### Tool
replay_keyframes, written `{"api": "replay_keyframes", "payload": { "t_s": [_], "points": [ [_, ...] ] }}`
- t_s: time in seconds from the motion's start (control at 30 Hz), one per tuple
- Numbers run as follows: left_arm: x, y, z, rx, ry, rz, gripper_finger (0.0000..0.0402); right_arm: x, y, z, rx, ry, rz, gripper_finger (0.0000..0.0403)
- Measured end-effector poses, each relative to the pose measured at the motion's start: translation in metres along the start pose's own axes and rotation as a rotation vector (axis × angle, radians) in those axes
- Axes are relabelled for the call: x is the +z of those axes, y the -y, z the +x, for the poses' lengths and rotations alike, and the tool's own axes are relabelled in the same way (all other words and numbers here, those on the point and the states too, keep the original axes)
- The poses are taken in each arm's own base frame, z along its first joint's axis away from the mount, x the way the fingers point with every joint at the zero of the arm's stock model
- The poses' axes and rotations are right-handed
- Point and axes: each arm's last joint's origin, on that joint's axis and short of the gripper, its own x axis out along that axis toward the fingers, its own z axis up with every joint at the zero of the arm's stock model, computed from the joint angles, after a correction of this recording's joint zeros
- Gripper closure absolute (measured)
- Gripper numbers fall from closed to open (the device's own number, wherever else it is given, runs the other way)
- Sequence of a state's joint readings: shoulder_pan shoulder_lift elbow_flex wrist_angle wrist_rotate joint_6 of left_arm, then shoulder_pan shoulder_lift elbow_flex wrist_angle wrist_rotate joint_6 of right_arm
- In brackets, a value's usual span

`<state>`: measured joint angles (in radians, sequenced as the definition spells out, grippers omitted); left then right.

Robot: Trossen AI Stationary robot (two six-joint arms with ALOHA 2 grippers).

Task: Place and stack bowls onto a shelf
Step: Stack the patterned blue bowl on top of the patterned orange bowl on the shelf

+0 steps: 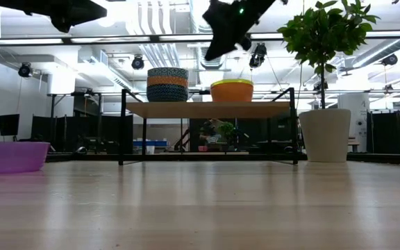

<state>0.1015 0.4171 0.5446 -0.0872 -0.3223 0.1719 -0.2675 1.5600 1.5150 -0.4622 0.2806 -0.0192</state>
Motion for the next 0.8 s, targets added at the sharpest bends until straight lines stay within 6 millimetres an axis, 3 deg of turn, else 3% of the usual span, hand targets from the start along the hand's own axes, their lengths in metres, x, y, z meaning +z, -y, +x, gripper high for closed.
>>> {"api": "replay_keyframes", "payload": {
  "t_s": [0.2, 0.5, 0.7, 0.8],
  "points": [
    [-0.001, 0.0, 0.001, -0.002, -0.01, 0.003, 0.0358, -0.017, -0.035, -0.038, 0.109, 0.025, -0.033, 0.0394],
    [-0.004, 0.003, 0.006, -0.005, -0.04, -0.058, 0.0358, -0.075, -0.079, -0.081, 0.295, 0.129, -0.018, 0.0394],
    [-0.013, 0.007, 0.013, -0.01, -0.133, -0.15, 0.0358, -0.116, -0.095, -0.096, 0.381, 0.043, 0.07, 0.0394],
    [-0.019, 0.009, 0.018, -0.01, -0.19, -0.179, 0.0358, -0.127, -0.102, -0.103, 0.448, -0.02, 0.149, 0.0394]
  ]
}}
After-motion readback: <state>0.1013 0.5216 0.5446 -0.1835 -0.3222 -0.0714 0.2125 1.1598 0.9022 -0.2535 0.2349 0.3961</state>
